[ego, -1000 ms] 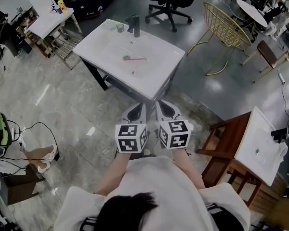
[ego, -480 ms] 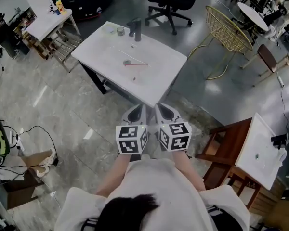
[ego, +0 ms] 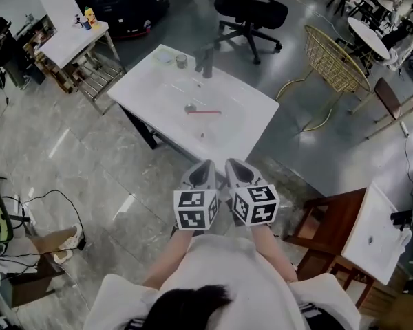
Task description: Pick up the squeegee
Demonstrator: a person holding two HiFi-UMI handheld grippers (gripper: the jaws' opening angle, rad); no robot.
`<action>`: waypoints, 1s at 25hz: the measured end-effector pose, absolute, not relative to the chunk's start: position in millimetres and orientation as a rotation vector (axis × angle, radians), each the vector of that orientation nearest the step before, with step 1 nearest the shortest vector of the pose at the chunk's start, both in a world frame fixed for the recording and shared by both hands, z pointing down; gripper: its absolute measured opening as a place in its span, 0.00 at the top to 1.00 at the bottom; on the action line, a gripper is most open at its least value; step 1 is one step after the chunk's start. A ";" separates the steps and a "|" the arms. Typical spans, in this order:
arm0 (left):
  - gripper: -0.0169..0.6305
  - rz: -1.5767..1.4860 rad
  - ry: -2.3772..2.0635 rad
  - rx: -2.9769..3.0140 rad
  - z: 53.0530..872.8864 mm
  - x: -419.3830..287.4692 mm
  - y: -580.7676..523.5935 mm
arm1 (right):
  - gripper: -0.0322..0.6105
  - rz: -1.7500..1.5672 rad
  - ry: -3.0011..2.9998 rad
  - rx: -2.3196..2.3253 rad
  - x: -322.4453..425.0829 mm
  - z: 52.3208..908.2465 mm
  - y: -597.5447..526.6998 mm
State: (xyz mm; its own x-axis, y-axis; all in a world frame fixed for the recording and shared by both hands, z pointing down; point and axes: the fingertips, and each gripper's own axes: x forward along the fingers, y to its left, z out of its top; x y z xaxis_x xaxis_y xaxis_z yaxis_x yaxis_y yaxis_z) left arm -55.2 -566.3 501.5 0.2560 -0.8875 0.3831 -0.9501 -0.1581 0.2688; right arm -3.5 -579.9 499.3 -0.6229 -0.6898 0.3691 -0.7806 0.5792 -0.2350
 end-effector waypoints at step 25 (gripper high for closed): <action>0.94 0.301 -1.560 2.089 529.7 -138.3 -692.9 | 0.90 0.740 -2.456 1.179 -94.4 532.2 -702.2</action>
State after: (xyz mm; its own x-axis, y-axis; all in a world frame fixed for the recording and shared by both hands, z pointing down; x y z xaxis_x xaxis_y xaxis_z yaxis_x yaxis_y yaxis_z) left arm -138.3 -692.9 529.7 0.3147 -0.8278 0.4645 -0.9412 -0.2087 0.2657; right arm -94.4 -702.2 532.2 -0.6098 -0.6264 0.4856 -0.7904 0.5259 -0.3141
